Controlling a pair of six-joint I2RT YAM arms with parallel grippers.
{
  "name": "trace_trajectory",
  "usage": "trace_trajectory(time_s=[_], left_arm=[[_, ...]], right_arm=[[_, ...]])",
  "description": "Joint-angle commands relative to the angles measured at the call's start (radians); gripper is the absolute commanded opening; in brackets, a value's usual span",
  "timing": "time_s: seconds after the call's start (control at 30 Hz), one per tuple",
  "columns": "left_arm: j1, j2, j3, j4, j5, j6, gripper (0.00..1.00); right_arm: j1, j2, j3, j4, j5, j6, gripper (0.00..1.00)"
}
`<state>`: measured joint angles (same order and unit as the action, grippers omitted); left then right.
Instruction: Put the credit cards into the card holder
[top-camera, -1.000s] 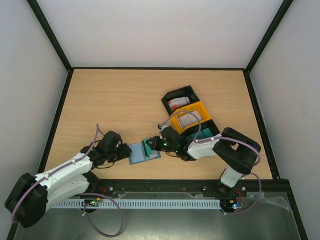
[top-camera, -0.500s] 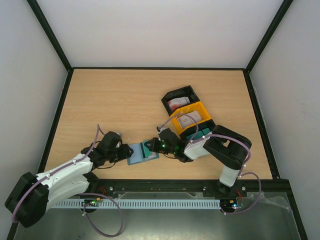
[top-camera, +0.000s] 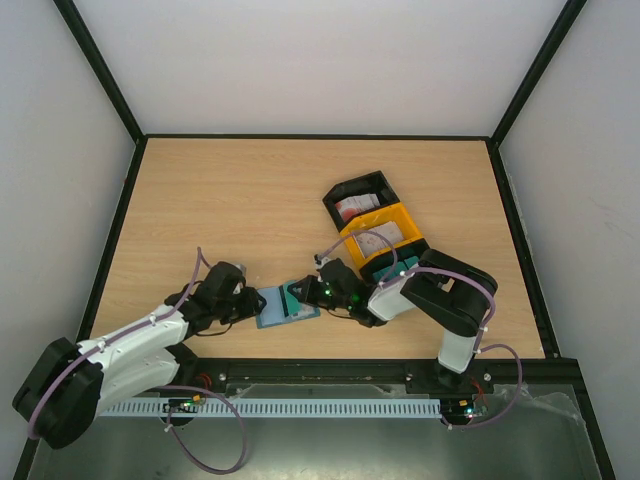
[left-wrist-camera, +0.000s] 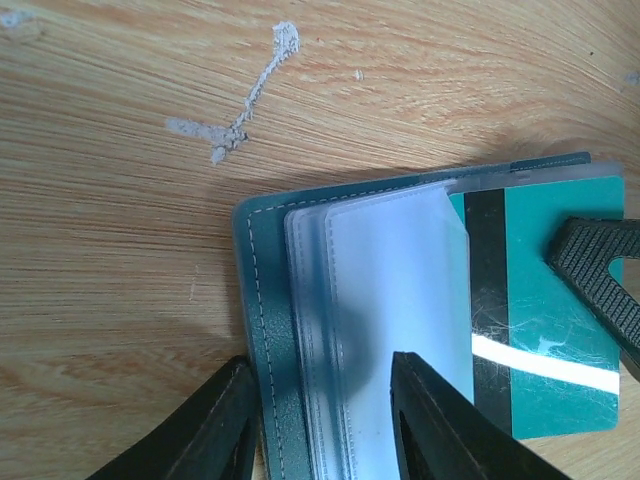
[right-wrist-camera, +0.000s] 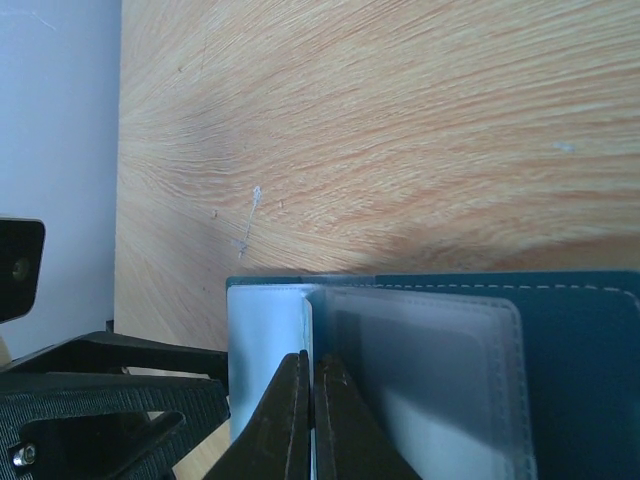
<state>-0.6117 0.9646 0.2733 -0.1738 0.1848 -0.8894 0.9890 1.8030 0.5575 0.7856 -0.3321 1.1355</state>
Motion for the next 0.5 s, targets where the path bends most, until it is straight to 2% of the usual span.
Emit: trace_trajectory(time_s=[0.0,0.47], left_arm=[[0.002,0.018,-0.032,-0.023,0.016,0.006,0.39],[0.002,0.02,-0.039,0.005,0.052,-0.005,0.38]], right_arm=[[0.008,0.023,-0.019,0.029,0.004,0.024,0.02],[0.023,0.051,-0.069,0.127,0.007,0.067,0.02]])
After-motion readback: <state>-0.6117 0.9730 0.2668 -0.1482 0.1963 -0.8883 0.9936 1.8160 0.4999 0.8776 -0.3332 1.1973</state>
